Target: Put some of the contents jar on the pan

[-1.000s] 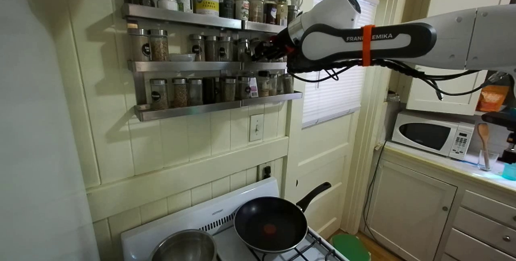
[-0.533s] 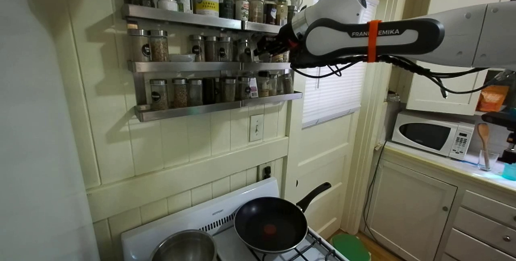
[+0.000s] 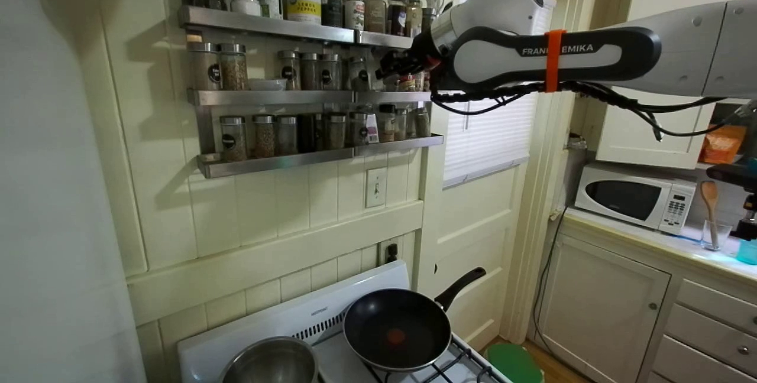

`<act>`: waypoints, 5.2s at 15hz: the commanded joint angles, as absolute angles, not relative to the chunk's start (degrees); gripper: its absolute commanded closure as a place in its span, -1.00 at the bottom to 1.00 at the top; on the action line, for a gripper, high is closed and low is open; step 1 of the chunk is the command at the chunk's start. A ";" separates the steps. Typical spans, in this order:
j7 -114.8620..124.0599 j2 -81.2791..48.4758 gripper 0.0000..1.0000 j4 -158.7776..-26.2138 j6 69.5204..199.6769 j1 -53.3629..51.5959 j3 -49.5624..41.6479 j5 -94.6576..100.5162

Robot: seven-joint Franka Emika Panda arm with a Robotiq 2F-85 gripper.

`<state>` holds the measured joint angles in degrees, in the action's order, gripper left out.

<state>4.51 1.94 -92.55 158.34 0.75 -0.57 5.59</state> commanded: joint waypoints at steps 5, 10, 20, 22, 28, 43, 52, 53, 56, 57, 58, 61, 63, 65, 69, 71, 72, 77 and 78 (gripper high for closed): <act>5.06 5.56 0.54 -95.72 155.28 1.04 -0.51 8.49; 4.21 7.19 0.54 -95.82 150.56 1.01 -0.24 7.92; 0.77 18.10 0.54 -107.91 149.46 -1.59 -0.40 -0.94; -2.09 21.01 0.54 -112.56 152.77 -3.53 -0.95 -5.58; -12.90 27.20 0.54 -126.18 166.82 -12.02 -4.48 -14.87; -13.80 23.03 0.54 -148.90 170.95 -15.86 -11.54 -14.19; -0.11 17.44 0.54 -137.74 135.52 -2.46 -0.64 -1.36; 1.15 16.96 0.54 -136.10 131.93 -2.33 0.31 -0.67; 7.46 13.76 0.54 -129.61 121.63 -1.49 2.99 1.99; 9.45 12.45 0.54 -127.13 117.95 -1.44 3.46 2.41; 11.35 10.79 0.54 -124.27 114.03 -1.45 3.71 2.27; 15.06 6.48 0.54 -117.11 102.80 -1.74 3.86 1.07; 16.61 3.36 0.54 -112.58 96.11 -1.84 3.34 -0.63; 18.86 0.18 0.54 -108.65 90.83 -1.67 2.83 -1.55; 18.88 -0.79 0.54 -109.20 102.32 -2.32 2.81 3.85; 18.12 -3.04 0.54 -105.79 97.44 -2.04 2.36 -3.38; 18.46 -4.10 0.54 -104.24 93.32 -1.96 2.29 -5.64; 20.18 -3.73 0.54 -106.36 97.63 -3.13 2.65 5.27; 21.91 -4.94 0.54 -104.11 94.66 -2.85 2.41 3.38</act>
<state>20.20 -3.81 -105.52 93.23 -2.20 2.58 0.10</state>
